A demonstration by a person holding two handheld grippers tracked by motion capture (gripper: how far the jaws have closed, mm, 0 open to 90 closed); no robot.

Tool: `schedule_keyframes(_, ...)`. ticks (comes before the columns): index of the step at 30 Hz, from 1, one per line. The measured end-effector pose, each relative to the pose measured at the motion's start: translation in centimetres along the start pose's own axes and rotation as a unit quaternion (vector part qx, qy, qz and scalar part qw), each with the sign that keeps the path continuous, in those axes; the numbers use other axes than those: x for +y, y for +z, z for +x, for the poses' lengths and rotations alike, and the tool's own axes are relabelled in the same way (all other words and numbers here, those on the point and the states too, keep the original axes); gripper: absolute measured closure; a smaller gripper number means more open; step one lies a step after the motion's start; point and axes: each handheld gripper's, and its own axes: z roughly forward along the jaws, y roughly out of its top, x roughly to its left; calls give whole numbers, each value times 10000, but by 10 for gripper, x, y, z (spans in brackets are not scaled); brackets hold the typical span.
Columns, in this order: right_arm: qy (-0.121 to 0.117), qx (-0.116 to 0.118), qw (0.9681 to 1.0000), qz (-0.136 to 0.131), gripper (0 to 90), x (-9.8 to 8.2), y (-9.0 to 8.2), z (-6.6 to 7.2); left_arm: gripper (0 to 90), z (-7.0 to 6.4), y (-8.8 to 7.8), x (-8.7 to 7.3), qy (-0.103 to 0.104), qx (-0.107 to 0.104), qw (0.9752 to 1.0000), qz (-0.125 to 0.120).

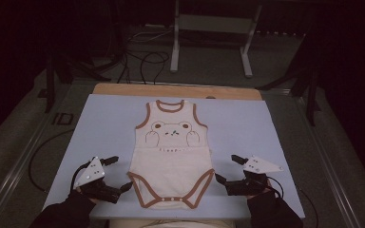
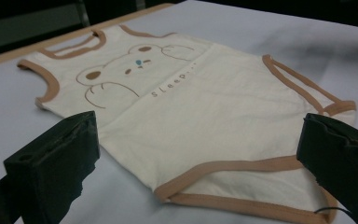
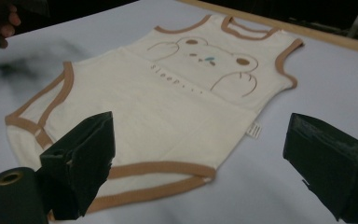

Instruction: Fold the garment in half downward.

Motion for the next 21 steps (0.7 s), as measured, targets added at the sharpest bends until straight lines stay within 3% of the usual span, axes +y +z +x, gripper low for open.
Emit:
schedule_keyframes(12,-94,-211,9997,5,89,26,-6,-5,3,10,-7,28,-123,-35,9999,-28)
schedule_keyframes(21,-159,-377,9992,1,89,51,5,-17,3,19,-4,46,-129,-68,9999,-36)
